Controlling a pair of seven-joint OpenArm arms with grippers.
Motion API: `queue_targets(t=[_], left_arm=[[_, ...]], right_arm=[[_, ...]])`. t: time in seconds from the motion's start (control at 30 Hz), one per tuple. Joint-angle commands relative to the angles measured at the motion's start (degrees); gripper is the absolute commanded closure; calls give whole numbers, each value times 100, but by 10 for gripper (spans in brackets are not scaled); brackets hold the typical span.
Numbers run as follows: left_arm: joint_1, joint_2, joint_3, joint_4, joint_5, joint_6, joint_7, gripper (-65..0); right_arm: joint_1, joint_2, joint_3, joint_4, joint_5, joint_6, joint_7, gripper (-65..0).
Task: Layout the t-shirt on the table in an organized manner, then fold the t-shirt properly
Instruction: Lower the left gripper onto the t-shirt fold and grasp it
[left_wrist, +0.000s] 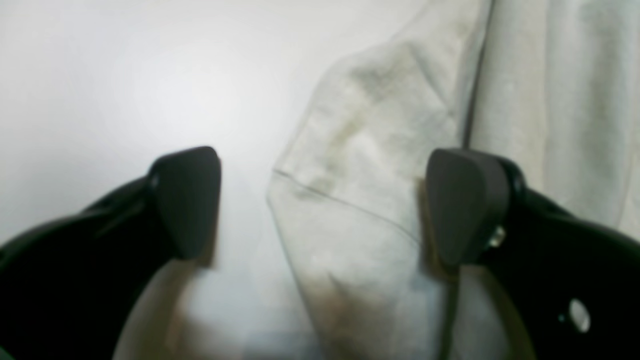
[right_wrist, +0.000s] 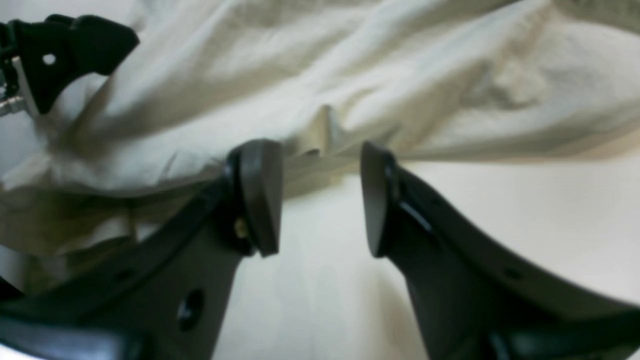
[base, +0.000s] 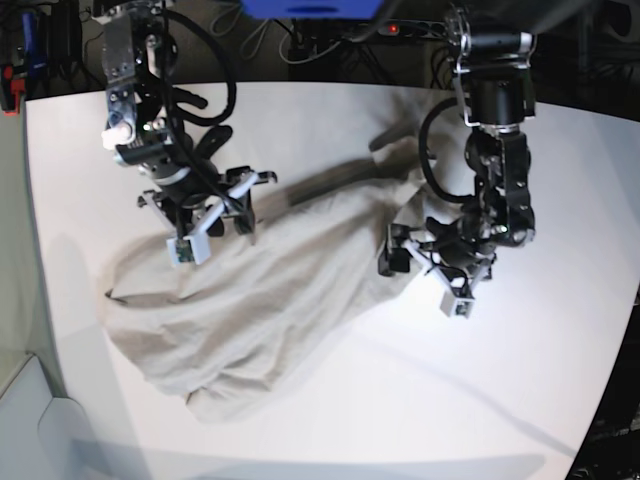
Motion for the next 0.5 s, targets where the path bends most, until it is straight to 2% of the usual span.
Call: queue_targets(t=[0.0,0.23,0.47], left_arm=[[128,-42,0,-143,397,306,698,-650],[120,-51,8,-134,423,298,689,-650],[128,-95,334,-143,450,306,548,-650]], right_arm=[[62,-6,-4,120,37,-5,139,-262],[62,-15,-4,120,37,-5,139,-262],[62,-15,-4,120,37,-5,139,-262]])
